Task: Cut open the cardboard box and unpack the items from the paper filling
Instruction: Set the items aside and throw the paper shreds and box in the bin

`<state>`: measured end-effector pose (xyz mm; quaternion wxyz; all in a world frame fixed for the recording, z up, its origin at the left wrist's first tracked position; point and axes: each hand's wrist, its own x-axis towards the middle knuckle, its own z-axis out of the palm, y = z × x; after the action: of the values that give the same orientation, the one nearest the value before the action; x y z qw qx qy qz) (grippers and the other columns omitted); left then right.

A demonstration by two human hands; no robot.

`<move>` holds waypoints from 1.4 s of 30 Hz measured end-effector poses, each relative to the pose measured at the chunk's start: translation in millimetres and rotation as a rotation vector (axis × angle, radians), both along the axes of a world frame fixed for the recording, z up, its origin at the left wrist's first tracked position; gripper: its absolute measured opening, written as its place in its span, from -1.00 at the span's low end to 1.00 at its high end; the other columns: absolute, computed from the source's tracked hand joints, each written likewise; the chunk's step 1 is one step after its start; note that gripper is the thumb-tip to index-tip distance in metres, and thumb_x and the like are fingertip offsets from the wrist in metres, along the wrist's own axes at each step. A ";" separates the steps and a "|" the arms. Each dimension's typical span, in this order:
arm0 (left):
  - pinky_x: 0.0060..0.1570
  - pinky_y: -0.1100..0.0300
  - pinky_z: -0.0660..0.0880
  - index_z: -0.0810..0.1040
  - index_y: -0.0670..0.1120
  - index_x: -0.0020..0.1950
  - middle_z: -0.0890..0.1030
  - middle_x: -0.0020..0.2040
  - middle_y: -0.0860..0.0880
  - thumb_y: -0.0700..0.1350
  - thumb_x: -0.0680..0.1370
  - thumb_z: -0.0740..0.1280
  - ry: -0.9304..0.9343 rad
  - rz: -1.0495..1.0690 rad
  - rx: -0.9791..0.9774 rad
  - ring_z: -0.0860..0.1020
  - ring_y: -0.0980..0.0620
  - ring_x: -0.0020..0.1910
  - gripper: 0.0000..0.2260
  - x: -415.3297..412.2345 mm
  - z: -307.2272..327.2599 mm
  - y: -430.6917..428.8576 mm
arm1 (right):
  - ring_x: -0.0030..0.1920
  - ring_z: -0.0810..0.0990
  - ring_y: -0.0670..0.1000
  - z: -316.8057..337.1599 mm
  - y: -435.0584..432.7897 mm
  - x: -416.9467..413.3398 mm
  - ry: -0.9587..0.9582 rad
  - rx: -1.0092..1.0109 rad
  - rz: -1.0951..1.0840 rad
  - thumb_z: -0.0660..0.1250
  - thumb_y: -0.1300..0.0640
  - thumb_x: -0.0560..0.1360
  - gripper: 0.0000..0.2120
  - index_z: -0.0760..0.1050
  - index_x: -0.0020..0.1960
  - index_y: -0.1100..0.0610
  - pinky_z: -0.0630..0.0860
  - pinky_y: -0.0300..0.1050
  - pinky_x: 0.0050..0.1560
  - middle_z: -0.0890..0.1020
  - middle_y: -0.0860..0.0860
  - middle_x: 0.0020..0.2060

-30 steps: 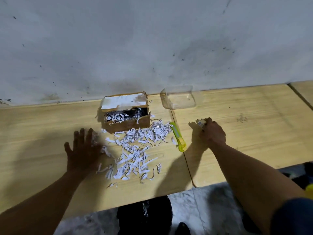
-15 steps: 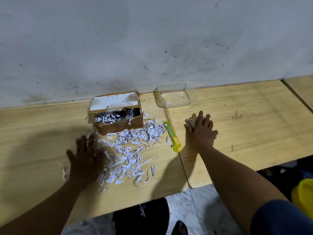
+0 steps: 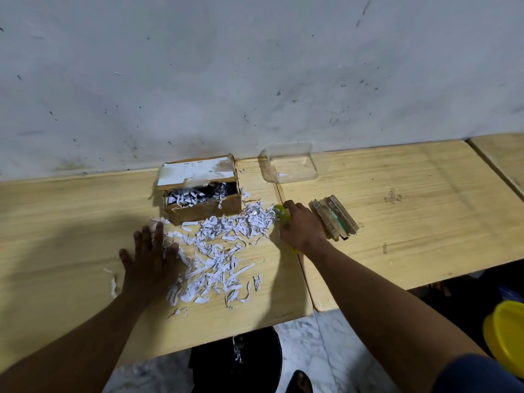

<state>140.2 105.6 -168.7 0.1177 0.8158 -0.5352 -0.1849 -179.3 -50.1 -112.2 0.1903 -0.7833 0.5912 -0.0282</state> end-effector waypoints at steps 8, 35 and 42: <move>0.41 -0.33 -0.06 -0.11 0.04 0.61 0.00 0.61 -0.15 0.39 0.42 -0.20 -0.037 -0.031 0.011 -0.08 -0.15 0.59 -0.19 3.3 -2.8 2.4 | 0.09 0.57 0.23 -1.8 -1.5 -3.8 -0.019 -0.016 -0.110 0.34 0.18 0.42 -0.49 0.38 0.36 0.10 0.45 -0.03 -0.11 0.60 0.18 0.07; 0.47 -0.23 -0.13 0.07 -0.10 0.60 0.03 0.61 -0.10 0.37 0.50 -0.18 0.018 -0.008 -0.175 -0.06 -0.05 0.59 -0.20 31.7 -4.5 -21.0 | 0.48 0.30 0.10 -17.1 -47.5 56.4 -0.237 -0.017 0.196 0.11 0.06 0.64 -0.53 0.25 0.54 0.06 0.32 0.00 0.38 0.30 0.07 0.52; 0.47 -0.21 -0.07 0.18 -0.12 0.57 0.08 0.59 -0.14 0.38 0.50 -0.34 -0.041 -0.219 -0.092 -0.02 -0.10 0.58 -0.15 36.3 -4.0 -27.0 | 0.31 0.47 0.21 -26.6 -61.8 74.5 -0.114 0.141 0.284 0.09 0.10 0.60 -0.60 0.43 0.40 0.03 0.40 0.03 0.25 0.52 0.13 0.28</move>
<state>176.5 78.5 -172.7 0.1229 0.7500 -0.6312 -0.1551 -104.8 -111.8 -138.8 0.2802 -0.8407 0.4634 -0.0038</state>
